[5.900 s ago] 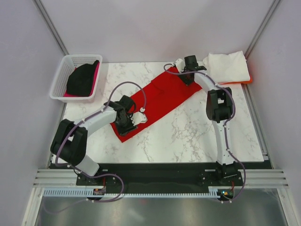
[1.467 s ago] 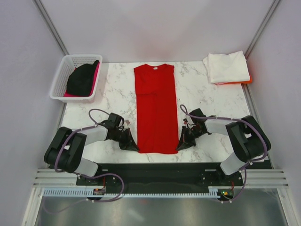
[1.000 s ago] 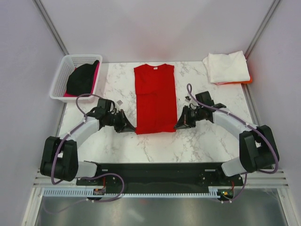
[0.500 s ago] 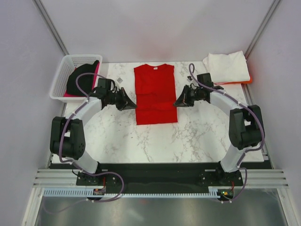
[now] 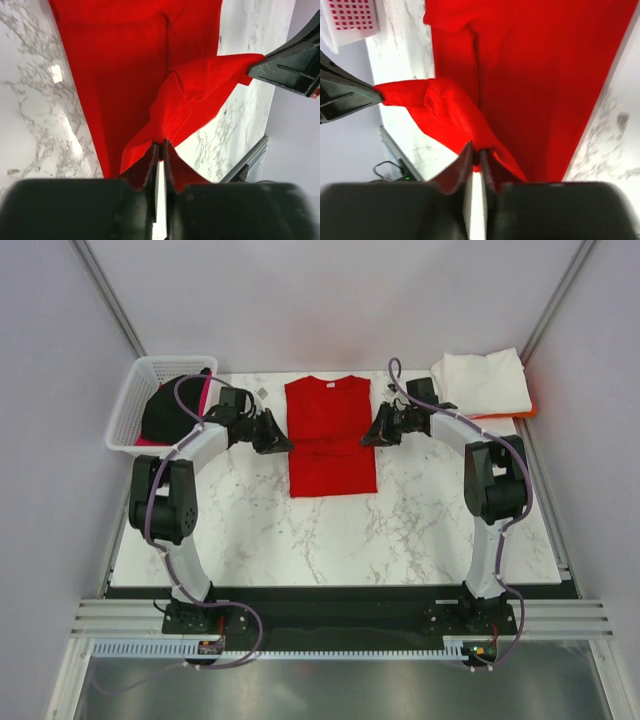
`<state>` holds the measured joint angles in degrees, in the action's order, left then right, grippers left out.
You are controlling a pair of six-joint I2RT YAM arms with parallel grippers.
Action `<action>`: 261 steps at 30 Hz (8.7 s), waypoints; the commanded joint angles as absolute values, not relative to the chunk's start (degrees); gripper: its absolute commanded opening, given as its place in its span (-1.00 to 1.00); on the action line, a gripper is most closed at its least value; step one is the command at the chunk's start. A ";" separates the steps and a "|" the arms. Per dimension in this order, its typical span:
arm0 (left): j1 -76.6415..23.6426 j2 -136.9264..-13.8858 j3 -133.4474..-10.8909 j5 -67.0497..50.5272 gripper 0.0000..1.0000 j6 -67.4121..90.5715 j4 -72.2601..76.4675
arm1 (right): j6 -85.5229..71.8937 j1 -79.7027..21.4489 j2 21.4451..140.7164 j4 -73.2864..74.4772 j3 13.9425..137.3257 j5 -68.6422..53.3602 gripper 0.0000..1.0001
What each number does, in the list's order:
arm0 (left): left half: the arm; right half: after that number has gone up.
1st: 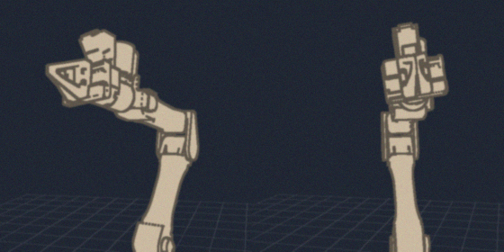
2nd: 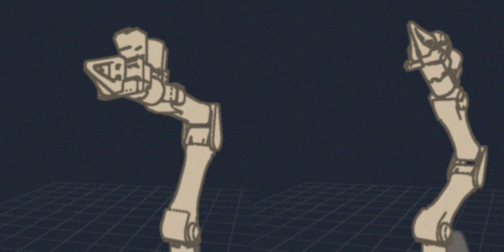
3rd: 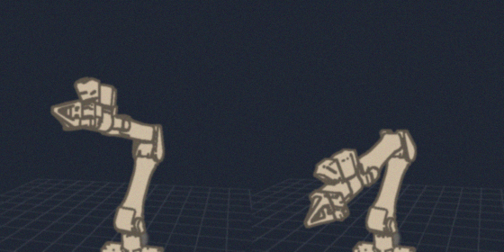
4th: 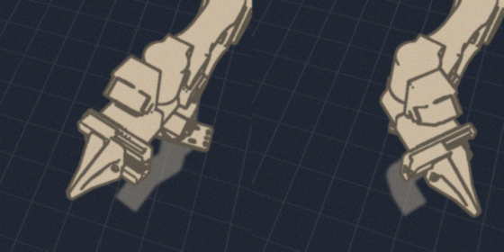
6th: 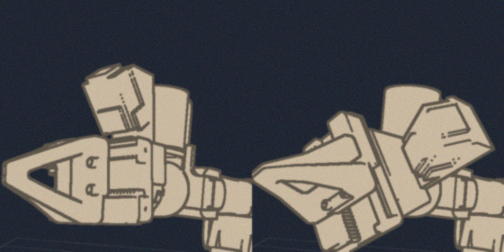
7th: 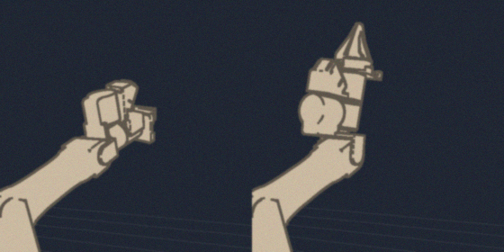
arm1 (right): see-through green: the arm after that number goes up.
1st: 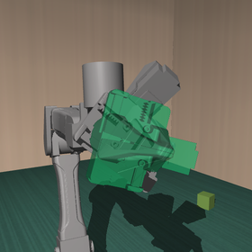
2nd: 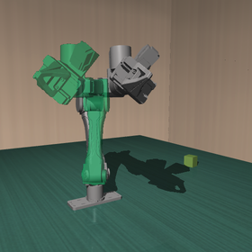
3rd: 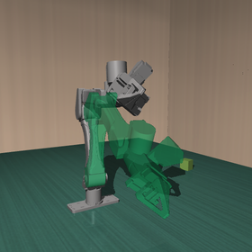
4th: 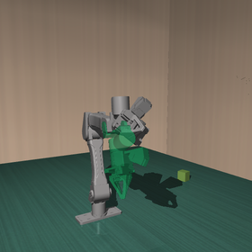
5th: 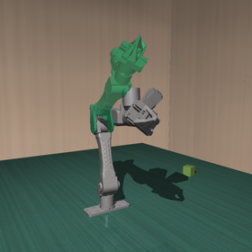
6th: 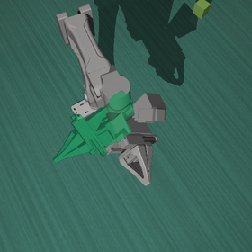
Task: Fold and stack the t-shirts
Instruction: Fold the tshirt
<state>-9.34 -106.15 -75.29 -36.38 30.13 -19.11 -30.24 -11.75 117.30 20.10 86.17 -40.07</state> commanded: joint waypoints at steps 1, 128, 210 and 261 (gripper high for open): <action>-9.05 -109.33 -80.24 -32.44 -0.68 25.32 -19.15 | -28.22 -11.08 121.19 18.46 92.28 -38.59 -0.58; -9.32 -121.03 -92.02 -32.25 -0.95 15.73 -18.72 | -4.48 -11.78 130.35 23.03 108.81 -33.22 -1.00; -16.44 -112.06 -66.18 -37.26 0.03 35.07 -16.70 | 6.77 -5.01 130.16 46.67 88.24 -52.03 -0.17; -13.54 -104.77 -65.92 -37.18 -0.95 27.95 -19.60 | -4.22 -10.20 122.54 37.44 83.24 -39.55 -1.00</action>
